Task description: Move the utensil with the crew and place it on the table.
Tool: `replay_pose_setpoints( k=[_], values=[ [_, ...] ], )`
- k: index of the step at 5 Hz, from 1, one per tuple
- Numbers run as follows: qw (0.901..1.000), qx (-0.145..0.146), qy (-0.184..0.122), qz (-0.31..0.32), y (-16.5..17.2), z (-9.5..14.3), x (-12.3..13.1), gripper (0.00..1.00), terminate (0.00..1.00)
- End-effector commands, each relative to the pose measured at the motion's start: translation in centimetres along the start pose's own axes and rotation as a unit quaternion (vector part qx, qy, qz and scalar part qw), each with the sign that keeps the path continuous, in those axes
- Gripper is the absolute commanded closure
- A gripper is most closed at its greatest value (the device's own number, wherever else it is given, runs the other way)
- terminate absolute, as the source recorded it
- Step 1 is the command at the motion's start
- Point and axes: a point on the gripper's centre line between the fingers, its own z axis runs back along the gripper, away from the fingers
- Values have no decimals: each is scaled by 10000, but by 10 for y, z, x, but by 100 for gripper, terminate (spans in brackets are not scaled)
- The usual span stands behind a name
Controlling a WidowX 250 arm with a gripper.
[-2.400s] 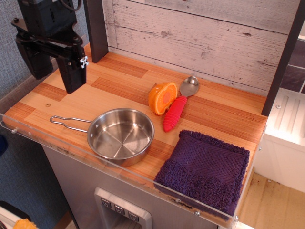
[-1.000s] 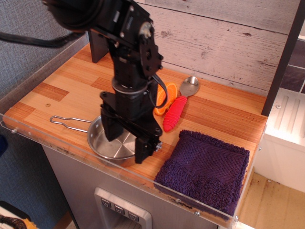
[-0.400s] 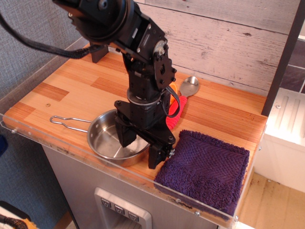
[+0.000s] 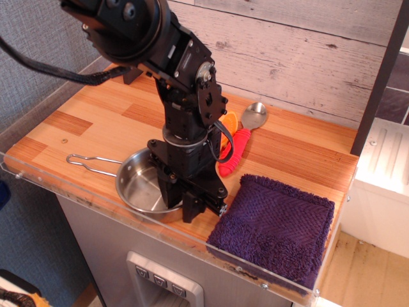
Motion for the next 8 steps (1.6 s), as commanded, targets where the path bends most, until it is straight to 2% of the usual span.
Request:
replay_pose_setpoints(
  k=[1, 2, 3, 4, 5, 6, 8],
  values=[
    [9997, -110, -225, 45, 9, 19, -9, 100, 0],
    [9993, -192, -296, -146, 4, 38, -21, 100, 0],
    [9967, -252, -582, -507, 14, 82, -41, 100, 0],
    [9943, -346, -509, -869, 55, 103, -37, 100, 0],
    [9923, -271, -270, -1182, 81, 87, -4, 100, 0],
    [9890, -330, -264, -1415, 86, 66, 27, 100, 0],
    [9883, -44, 22, -1524, 99, 35, 70, 100, 0]
  ],
)
